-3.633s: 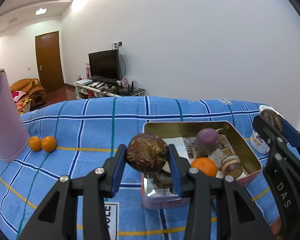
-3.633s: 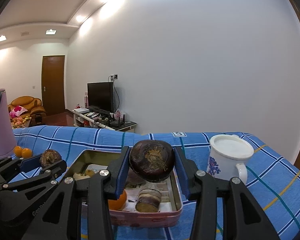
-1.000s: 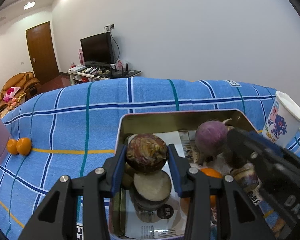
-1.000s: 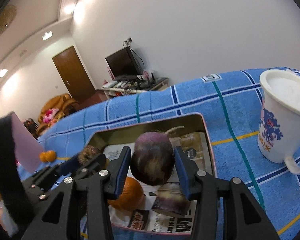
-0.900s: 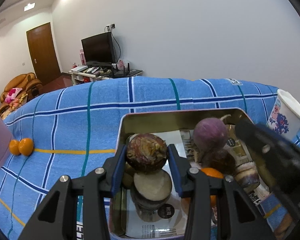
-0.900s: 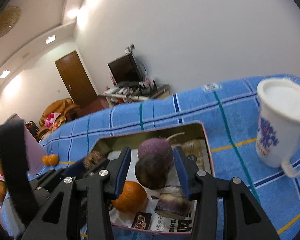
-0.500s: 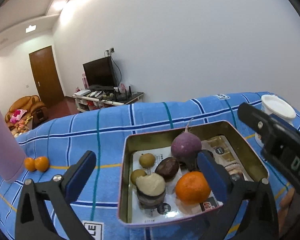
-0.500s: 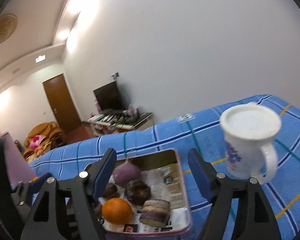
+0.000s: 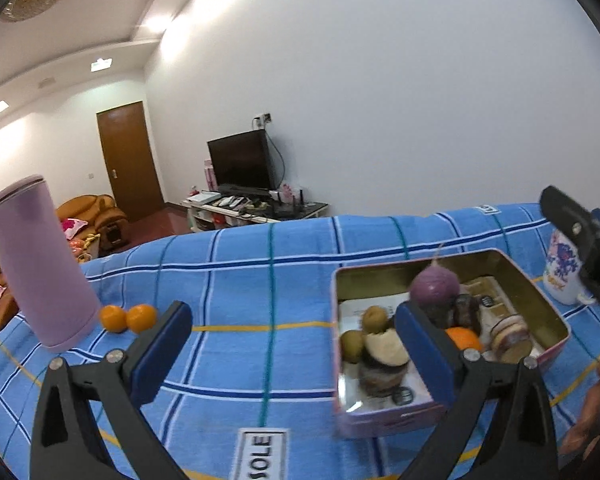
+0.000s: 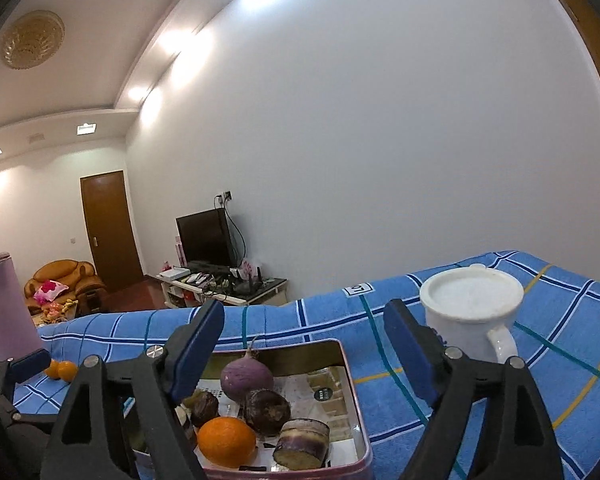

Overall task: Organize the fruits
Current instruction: 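Withdraw both grippers from the tin toward the two small oranges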

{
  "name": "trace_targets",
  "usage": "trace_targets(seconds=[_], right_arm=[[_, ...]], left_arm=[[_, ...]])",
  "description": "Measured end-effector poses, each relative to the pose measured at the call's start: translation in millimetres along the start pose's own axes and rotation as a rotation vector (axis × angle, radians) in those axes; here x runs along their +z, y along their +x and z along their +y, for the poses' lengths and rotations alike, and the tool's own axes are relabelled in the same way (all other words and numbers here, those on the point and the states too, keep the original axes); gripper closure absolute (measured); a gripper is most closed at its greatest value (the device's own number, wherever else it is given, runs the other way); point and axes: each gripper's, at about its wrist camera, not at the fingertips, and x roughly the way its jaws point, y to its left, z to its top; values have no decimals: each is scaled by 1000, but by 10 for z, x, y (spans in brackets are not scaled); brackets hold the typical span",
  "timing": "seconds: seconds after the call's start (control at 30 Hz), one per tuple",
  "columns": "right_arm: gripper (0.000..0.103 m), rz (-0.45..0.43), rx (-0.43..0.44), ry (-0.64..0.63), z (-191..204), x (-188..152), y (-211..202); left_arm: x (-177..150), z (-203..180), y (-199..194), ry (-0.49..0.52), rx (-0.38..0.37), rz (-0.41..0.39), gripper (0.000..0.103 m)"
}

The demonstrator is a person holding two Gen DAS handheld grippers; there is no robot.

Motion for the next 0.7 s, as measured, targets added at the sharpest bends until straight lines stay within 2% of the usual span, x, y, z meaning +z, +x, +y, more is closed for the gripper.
trace_targets(seconds=[0.3,0.47,0.7], right_arm=[[20,13,-10,25,2,-33,-103],[20,42,-18,44,25,-81,-165],[20,80,-13,-3,242,-146,-179]], left_arm=[[-132,223,-85,18,20,2,0],[-185,367,-103,-7,4,25,0],[-223,498,-142,6,15,26,0]])
